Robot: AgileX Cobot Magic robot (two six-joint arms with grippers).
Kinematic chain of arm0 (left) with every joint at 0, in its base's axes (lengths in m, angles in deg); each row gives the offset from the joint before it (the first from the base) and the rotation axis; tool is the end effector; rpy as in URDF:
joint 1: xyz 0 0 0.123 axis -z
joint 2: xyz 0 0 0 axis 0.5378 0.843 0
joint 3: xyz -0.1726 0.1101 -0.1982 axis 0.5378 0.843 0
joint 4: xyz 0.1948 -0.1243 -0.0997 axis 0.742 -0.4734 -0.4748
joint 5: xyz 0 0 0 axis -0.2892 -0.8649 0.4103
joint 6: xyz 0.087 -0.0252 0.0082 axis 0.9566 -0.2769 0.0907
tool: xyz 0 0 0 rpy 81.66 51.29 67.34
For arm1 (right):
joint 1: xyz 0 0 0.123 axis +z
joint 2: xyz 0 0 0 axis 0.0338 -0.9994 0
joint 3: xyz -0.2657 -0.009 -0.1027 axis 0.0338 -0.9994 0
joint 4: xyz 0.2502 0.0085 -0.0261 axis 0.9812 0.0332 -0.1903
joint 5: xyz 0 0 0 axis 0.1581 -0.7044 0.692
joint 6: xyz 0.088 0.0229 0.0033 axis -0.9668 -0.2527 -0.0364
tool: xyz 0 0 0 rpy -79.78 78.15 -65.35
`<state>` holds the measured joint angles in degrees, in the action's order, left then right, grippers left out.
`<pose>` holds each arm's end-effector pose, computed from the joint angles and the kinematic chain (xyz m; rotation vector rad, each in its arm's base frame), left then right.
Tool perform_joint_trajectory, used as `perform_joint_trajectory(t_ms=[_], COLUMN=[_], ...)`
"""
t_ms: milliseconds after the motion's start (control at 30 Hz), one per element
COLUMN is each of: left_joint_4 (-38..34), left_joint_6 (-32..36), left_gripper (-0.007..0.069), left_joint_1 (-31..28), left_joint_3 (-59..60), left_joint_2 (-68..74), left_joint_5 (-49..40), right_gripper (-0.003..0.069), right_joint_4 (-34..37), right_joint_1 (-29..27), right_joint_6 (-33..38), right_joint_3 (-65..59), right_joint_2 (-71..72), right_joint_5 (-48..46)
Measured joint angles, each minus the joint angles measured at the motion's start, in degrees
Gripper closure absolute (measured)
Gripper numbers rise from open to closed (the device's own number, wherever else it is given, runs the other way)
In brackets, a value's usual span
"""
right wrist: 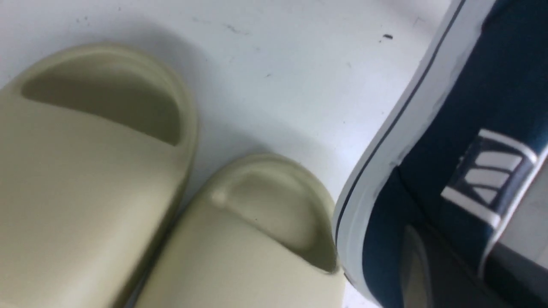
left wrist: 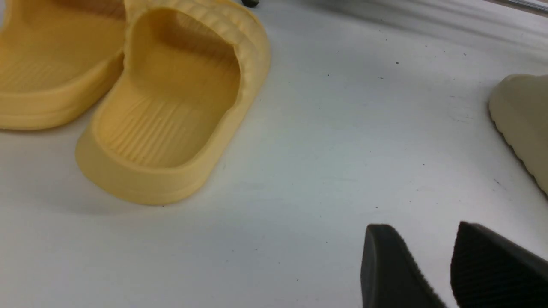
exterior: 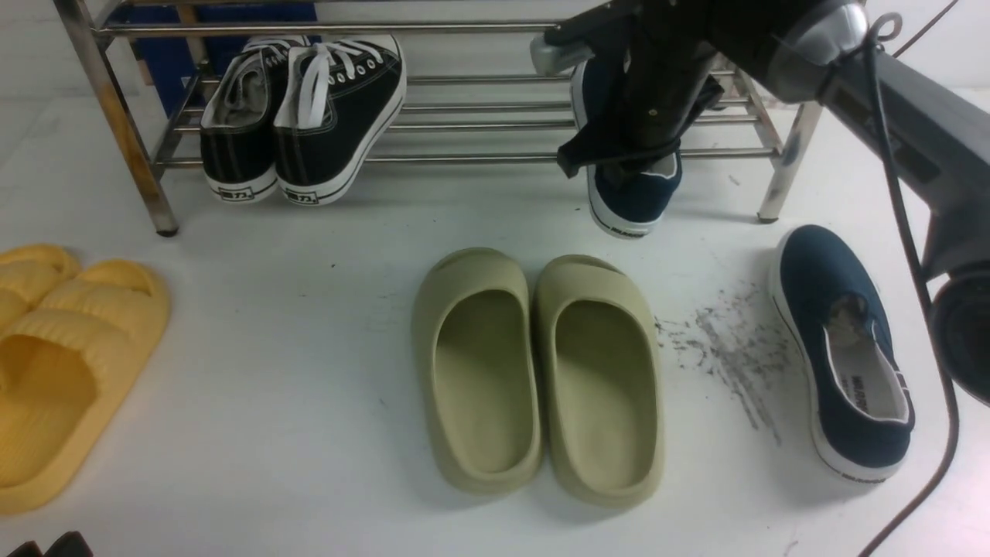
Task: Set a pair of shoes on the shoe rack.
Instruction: Use the right arm to put a shoe into the shoe rack
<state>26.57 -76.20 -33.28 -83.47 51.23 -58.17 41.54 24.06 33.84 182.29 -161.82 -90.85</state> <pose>0.0528 0.0000 0.1705 -0.2449 1.8585 -0.1737 0.4563 0.2169 0.2855 -0.6443 2.5924 0.0573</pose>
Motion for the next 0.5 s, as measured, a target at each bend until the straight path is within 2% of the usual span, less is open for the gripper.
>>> perform_joint_trajectory(t_ms=[500], left_joint_4=[0.0], left_joint_6=[0.0], left_gripper=[0.0386], left_joint_1=[0.0], left_joint_3=[0.0], left_joint_2=[0.0], left_joint_5=[0.0], right_gripper=[0.061], right_joint_4=[0.8], right_joint_1=[-1.0], right_joint_6=[0.1], right_joint_3=[2.2], right_joint_2=[-2.5], right_joint_5=[0.4])
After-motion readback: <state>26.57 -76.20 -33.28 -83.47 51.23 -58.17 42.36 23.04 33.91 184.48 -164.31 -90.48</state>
